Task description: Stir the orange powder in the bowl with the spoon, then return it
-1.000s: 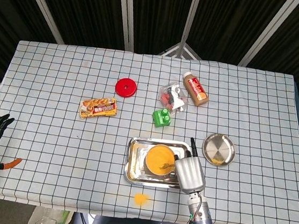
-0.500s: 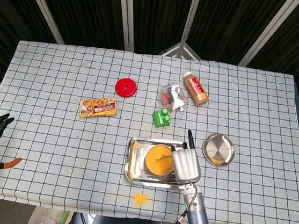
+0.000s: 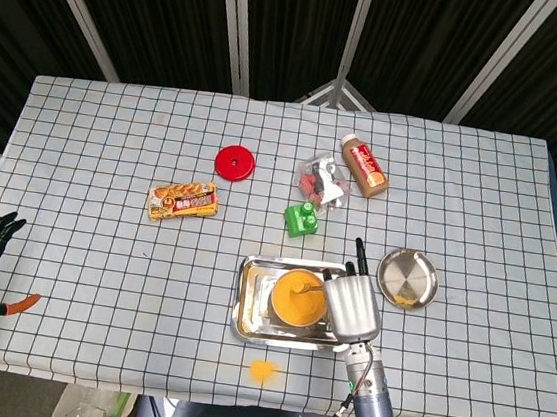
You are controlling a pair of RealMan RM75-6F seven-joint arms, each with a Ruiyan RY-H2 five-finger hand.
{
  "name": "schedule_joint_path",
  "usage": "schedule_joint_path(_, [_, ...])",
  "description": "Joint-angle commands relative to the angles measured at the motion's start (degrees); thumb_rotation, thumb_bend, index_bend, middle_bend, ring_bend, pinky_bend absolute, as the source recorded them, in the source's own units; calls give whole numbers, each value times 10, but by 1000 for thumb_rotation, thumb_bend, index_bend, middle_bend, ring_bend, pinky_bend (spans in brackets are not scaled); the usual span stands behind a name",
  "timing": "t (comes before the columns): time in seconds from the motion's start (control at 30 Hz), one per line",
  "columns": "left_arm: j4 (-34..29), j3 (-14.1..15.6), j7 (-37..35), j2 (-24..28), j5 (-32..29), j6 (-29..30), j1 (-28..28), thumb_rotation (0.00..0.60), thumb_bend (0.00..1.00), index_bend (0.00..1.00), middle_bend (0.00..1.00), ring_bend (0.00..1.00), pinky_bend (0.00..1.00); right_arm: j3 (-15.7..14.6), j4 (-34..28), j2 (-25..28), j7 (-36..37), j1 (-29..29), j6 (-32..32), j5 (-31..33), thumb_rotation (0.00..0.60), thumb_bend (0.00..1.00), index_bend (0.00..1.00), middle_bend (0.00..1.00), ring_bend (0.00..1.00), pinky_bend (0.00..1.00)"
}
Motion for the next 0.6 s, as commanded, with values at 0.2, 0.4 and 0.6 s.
schedule_joint_path(0.2, [-1,0,-3,1,-3,-4,-1,600,0,37,0,0,0,-13,-7,16,-13,-2,-1,-5,600,762,914,790,432,0])
schedule_joint_path(0.4, [-1,-1,-2,0,-6,-6,-2,600,0,39,0,0,0,-28,-14,25,-42,7,-17,-11,600,761,914,790,432,0])
schedule_joint_path(0.6, [-2,-1,-3,1,-5,-5,-1,600,0,39,0,0,0,-32,-22,28,-64,17,-29,-22,600,762,915,790,432,0])
